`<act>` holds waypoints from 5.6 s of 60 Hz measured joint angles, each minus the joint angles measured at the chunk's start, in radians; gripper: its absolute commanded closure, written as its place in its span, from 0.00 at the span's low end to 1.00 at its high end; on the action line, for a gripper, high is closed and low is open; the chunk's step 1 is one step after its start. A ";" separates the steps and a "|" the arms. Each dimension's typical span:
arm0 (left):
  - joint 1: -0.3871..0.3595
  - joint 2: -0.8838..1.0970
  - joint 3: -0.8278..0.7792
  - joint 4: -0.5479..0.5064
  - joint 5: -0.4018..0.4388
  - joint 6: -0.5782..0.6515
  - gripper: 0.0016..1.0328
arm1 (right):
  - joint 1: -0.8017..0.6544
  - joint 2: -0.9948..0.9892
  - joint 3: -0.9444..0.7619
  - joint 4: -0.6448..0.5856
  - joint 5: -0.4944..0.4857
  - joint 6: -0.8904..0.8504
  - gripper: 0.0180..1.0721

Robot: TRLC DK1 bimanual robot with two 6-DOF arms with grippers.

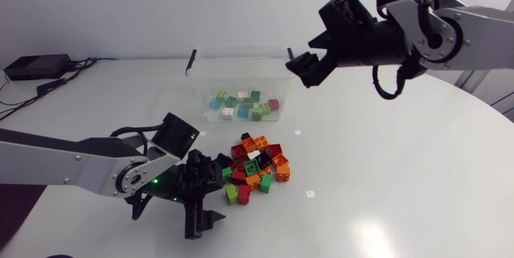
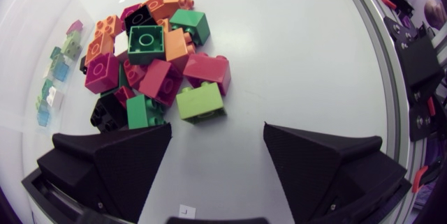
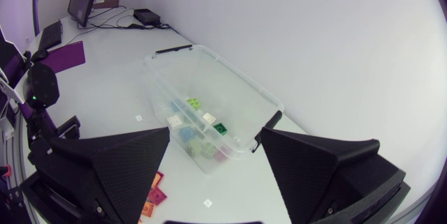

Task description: Place the duplo bricks in the container

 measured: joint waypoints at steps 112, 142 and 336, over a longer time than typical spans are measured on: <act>0.059 -0.175 0.000 -0.024 0.013 -0.093 0.69 | 0.059 0.232 -0.368 -0.086 -0.132 -0.398 0.15; 0.158 -0.274 0.069 -0.107 0.022 -0.070 0.69 | 0.074 0.304 -0.291 -0.084 -0.140 -0.420 0.30; 0.320 -0.101 0.367 -0.084 0.116 -0.167 0.06 | 0.054 0.695 0.770 -0.247 -0.105 -0.006 0.14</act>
